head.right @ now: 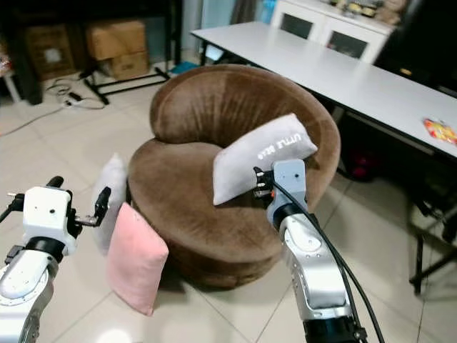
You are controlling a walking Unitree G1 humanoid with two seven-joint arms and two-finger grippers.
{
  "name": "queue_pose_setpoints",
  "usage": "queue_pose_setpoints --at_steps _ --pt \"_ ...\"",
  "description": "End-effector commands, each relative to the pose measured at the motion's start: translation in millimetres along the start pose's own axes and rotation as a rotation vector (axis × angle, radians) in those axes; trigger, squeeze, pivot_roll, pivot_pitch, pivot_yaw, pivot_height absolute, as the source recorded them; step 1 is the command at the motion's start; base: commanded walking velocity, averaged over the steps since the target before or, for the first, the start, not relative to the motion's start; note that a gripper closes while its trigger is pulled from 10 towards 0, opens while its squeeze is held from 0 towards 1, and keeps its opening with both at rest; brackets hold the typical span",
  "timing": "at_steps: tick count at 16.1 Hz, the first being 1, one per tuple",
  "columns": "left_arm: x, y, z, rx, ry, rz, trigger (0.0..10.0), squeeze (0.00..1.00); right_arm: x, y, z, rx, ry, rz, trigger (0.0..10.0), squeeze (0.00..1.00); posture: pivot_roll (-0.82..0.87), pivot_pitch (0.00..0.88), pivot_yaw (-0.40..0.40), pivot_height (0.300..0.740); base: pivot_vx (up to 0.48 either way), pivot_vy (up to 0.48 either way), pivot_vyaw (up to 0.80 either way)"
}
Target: Move the pillow to the sofa from floor
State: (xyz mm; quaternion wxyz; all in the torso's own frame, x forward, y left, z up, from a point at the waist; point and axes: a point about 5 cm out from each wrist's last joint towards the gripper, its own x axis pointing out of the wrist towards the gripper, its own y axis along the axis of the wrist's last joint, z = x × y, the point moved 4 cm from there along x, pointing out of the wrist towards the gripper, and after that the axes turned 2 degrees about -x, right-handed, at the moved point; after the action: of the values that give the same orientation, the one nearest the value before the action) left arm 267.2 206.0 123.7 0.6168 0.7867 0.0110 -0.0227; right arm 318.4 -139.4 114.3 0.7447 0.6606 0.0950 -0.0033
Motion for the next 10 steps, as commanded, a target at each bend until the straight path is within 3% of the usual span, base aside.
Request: queue_pose_setpoints --at_steps 1,10 --pt "0.4 0.4 4.8 0.004 -0.018 0.004 10.0 0.0 0.7 -5.1 8.8 -0.057 -0.034 -0.035 10.0 0.0 0.03 0.0 -0.098 0.74 0.0 0.379 0.0" --pt "9.2 2.3 2.1 0.032 -0.056 0.015 10.0 0.0 1.5 -2.5 12.5 -0.03 -0.096 -0.009 10.0 0.0 0.01 0.0 -0.027 0.74 0.0 0.376 0.0"
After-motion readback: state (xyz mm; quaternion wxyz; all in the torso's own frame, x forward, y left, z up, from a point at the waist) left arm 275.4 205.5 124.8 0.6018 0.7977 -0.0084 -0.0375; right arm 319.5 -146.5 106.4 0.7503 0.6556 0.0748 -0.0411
